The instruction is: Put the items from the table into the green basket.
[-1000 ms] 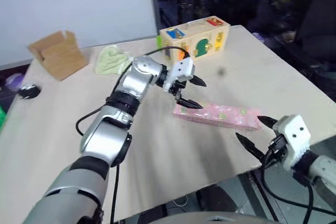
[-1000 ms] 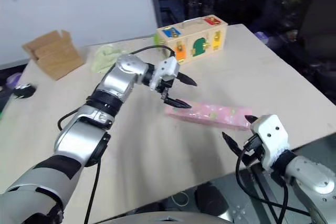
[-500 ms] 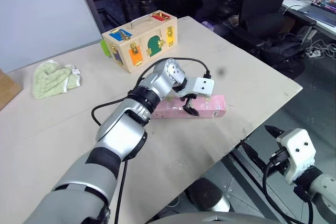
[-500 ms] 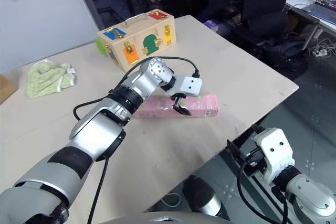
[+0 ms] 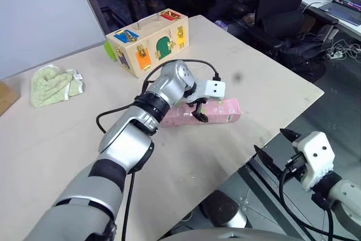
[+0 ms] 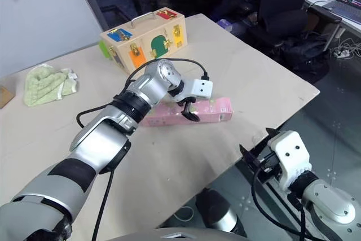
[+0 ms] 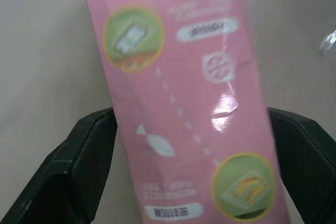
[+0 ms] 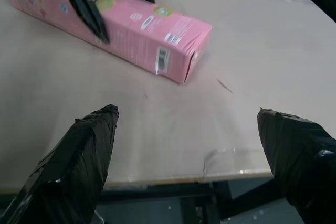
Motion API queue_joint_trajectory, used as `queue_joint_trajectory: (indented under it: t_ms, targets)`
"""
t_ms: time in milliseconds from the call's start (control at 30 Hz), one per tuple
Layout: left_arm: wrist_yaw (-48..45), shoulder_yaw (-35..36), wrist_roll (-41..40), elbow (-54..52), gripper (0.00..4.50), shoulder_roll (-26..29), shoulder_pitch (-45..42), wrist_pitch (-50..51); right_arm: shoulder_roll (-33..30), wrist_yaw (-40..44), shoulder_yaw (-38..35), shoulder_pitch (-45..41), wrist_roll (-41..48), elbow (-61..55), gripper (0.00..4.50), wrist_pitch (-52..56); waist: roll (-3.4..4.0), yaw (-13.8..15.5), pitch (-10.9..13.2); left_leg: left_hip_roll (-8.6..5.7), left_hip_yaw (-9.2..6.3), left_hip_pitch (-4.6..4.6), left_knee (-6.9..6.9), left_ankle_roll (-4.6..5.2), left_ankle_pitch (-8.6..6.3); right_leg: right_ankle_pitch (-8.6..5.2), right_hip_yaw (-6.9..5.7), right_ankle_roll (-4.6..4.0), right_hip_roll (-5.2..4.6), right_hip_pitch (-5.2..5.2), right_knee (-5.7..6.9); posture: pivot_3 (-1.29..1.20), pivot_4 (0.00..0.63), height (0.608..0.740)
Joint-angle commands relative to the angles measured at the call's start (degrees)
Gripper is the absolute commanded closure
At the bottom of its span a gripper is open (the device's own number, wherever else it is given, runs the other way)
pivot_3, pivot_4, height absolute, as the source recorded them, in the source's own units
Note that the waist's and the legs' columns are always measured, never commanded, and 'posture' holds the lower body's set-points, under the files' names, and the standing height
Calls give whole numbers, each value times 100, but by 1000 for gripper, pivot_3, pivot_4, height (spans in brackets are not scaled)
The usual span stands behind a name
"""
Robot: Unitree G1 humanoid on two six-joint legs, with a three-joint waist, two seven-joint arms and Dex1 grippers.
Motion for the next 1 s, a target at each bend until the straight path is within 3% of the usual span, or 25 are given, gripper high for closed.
queue_joint_trajectory:
  t_ms: [33,200,367,633,800,867,1000]
  targets:
    - [65,-132,211,253,28,-18,68,60,-66,-39,28,-147,94,-223,0,71,1,40,0,0,1,1,0,0,0,0,1,0,-1,0,0,-550,77,740]
    - [-12,-138,233,459,28,-54,114,29,-70,-91,68,-236,115,-223,0,123,0,145,-1,1,2,-1,0,0,-1,0,2,1,0,0,-2,-558,77,740]
    - [-284,30,44,246,1931,-24,202,149,-71,-154,160,-303,118,-223,0,110,8,163,-7,1,1,3,0,0,-1,0,2,1,1,3,0,-548,71,740]
    - [-590,468,-296,-447,1931,355,374,702,-14,-50,187,-595,124,-223,0,234,10,171,-6,2,1,4,-1,1,-1,0,2,1,3,2,2,-493,55,740]
    - [-550,1525,-1054,-1634,1931,1122,679,2313,214,438,688,-1897,164,356,0,229,9,209,-4,3,-8,13,-1,1,-1,5,20,7,4,-2,18,-359,23,740]
    - [-275,1839,-1232,-1914,1931,1229,794,2781,357,592,853,-2352,121,660,0,182,7,385,-6,3,-10,51,0,1,0,5,19,8,5,0,22,-316,15,740]
    - [358,2567,-1653,-2716,1931,1442,1066,3887,559,1147,1196,-3180,9,1283,0,46,17,1078,-12,-2,-24,54,3,1,0,6,10,8,2,1,43,-173,0,740]
